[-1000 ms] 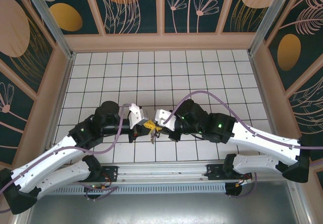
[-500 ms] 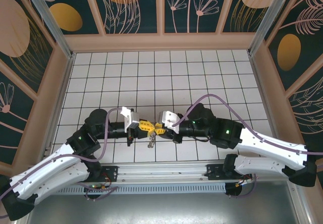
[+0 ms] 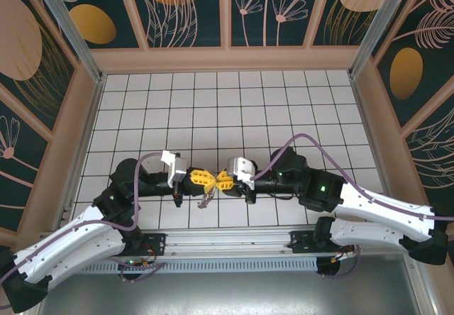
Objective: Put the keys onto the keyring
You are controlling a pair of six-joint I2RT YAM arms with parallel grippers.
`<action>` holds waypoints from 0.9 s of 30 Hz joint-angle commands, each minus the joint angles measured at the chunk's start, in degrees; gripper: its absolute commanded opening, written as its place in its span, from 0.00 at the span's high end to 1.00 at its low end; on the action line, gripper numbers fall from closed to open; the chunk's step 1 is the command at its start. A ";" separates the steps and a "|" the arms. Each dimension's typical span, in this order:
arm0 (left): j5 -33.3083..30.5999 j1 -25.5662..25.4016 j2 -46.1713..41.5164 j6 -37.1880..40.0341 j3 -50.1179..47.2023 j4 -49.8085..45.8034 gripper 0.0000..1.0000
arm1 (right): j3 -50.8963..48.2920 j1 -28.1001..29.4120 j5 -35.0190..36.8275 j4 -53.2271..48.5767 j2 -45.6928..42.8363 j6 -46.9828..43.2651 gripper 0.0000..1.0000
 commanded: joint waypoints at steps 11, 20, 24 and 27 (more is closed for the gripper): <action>-1.82 -0.58 5.05 10.32 10.74 -20.63 0.92 | 1.16 -0.33 7.50 -2.59 -0.86 -0.37 1.00; -7.11 -0.58 10.13 15.33 15.84 -31.61 1.00 | 7.66 -0.15 12.60 -11.60 6.27 -3.37 1.00; -7.30 -0.62 10.73 15.41 15.44 -32.10 1.00 | 8.85 -0.20 13.28 -12.78 6.29 -4.10 1.00; -6.22 -0.61 9.84 14.65 14.85 -30.34 1.00 | 8.72 -0.20 13.09 -12.64 5.76 -4.02 1.00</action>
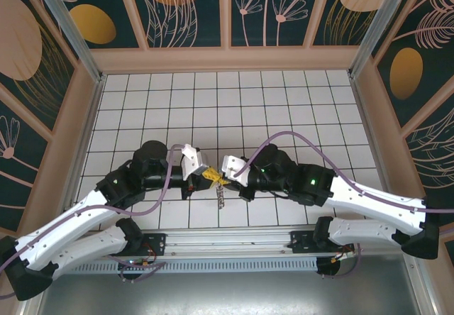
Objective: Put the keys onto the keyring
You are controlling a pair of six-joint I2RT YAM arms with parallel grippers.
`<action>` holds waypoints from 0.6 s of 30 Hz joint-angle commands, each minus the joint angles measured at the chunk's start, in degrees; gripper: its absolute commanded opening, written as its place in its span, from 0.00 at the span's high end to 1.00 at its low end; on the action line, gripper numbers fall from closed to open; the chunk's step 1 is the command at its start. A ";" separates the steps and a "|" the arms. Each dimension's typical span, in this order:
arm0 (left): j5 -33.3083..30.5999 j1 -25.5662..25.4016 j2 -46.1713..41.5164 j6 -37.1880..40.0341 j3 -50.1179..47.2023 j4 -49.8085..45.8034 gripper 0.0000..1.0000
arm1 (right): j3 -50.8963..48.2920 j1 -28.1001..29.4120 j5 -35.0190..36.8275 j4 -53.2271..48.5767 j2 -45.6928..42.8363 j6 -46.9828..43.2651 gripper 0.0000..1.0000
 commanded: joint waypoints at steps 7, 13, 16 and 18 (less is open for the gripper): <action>8.00 -0.54 -7.11 -12.26 -8.30 24.20 1.00 | -1.70 -0.12 -2.90 8.61 -5.12 0.40 0.88; 9.33 -0.58 -10.13 -18.02 -12.50 36.78 1.00 | -4.92 -0.13 -8.13 13.02 -9.42 1.62 0.83; 9.37 -0.58 -10.03 -18.46 -13.11 38.71 1.00 | -5.28 -0.18 -8.64 13.50 -9.65 1.84 0.82; 9.76 -0.53 -9.32 -19.31 -13.72 40.88 1.00 | -5.54 -0.18 -8.99 13.98 -9.53 1.85 0.82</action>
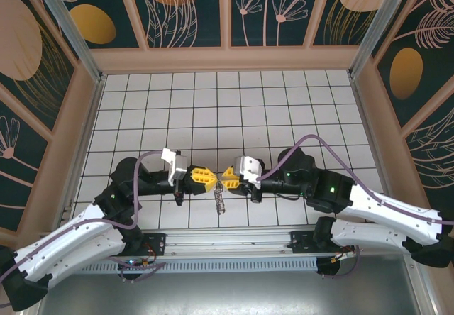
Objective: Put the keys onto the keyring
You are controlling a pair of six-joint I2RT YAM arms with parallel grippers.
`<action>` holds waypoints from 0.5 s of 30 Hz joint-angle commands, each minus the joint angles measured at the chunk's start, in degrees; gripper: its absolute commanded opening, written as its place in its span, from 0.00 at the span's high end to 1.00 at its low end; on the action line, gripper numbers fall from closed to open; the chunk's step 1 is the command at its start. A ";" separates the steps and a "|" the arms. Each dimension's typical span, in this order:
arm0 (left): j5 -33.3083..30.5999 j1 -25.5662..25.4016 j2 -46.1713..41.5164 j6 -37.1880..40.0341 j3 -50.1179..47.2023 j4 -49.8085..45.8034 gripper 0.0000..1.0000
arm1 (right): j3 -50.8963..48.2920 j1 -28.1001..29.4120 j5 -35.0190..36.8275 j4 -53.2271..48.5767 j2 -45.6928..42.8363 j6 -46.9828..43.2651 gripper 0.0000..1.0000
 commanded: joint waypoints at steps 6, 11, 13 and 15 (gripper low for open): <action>2.28 -0.35 1.11 -3.70 -1.31 11.43 1.00 | -1.65 -0.26 -1.89 4.17 -0.03 1.17 0.92; 1.43 -0.35 1.11 -4.65 -1.80 13.49 1.00 | -2.18 -0.26 -1.34 4.18 0.01 0.90 0.99; 0.34 -0.32 1.11 -4.63 -1.97 13.66 1.00 | -2.48 -0.25 -0.98 4.20 0.09 0.76 1.00; -1.07 -0.36 0.88 -4.56 -2.06 13.45 1.00 | -2.79 -0.17 -0.72 4.20 0.22 0.57 1.00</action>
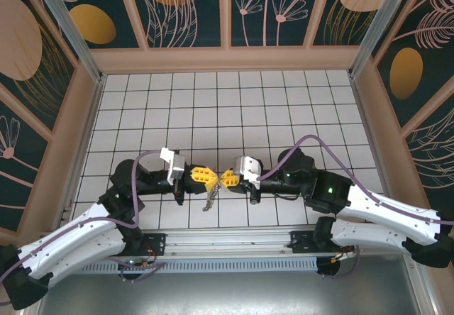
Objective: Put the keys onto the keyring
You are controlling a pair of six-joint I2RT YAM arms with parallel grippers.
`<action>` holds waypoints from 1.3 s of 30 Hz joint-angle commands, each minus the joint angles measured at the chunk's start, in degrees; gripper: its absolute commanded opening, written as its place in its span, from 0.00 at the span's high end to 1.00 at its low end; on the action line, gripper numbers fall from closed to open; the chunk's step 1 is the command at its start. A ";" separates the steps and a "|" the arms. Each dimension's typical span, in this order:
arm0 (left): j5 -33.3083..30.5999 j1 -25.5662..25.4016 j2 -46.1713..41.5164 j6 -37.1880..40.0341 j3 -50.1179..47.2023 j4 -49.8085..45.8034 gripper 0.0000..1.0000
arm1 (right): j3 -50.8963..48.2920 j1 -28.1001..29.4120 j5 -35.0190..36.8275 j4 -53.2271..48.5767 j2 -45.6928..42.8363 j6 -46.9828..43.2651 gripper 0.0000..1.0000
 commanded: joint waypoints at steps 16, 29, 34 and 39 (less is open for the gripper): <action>-5.96 -0.33 -0.44 0.82 0.29 2.05 1.00 | -4.13 0.11 -0.28 3.04 -0.59 -0.95 0.90; -5.74 -0.35 -1.02 1.51 0.58 -0.74 1.00 | -4.72 0.22 3.83 5.67 -5.30 0.61 0.76; -4.41 -0.32 -0.52 1.37 0.56 -0.77 1.00 | -4.70 0.21 5.09 6.94 -5.47 1.29 0.74; -3.78 -0.30 -0.53 1.44 0.65 -1.08 1.00 | -4.64 0.21 5.61 8.15 -5.38 1.57 0.72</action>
